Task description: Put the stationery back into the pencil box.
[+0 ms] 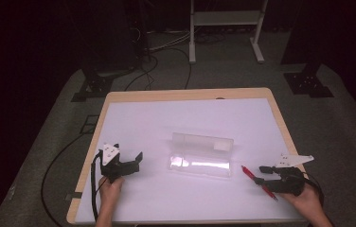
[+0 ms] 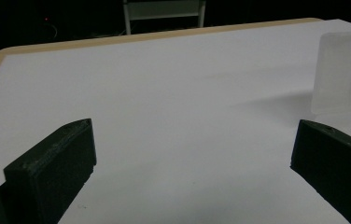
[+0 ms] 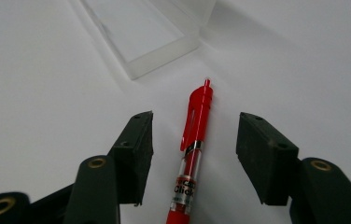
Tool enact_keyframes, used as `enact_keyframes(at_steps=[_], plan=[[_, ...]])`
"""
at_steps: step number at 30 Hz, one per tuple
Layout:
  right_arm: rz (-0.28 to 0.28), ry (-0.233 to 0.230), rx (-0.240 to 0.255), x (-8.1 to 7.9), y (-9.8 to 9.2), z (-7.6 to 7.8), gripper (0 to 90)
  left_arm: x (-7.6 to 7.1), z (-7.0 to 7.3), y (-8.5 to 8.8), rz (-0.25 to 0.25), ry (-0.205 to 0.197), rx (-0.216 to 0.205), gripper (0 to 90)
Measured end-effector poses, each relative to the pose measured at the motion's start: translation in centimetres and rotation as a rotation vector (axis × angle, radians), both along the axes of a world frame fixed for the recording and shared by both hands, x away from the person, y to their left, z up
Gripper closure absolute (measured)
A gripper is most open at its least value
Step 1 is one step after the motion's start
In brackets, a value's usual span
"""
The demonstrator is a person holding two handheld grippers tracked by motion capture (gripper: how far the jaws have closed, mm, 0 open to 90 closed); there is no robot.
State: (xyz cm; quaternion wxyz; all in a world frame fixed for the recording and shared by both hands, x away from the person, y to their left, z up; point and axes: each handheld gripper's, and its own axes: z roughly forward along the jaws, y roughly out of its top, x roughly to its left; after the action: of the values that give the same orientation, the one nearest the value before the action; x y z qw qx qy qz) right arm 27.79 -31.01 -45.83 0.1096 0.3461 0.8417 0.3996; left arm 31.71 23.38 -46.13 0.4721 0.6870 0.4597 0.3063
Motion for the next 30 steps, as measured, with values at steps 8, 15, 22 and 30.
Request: enact_keyframes(at_steps=[8,15,22,30], plan=[[-0.011,0.017,-0.016,-0.5,0.0,-0.7,58.7,0.0,0.0,0.0,-0.001,0.0,0.001,0.0],[-0.025,0.024,-0.027,-0.9,0.2,-1.2,61.9,0.0,0.0,0.0,-0.001,0.0,0.0,0.0],[-0.037,0.025,-0.042,-1.0,0.4,-1.5,63.9,0.0,0.0,0.0,-0.002,-0.001,0.0,0.0],[-0.055,0.021,-0.05,-1.4,0.5,-1.6,67.3,0.0,0.0,0.0,-0.003,-0.003,0.0,0.0]])
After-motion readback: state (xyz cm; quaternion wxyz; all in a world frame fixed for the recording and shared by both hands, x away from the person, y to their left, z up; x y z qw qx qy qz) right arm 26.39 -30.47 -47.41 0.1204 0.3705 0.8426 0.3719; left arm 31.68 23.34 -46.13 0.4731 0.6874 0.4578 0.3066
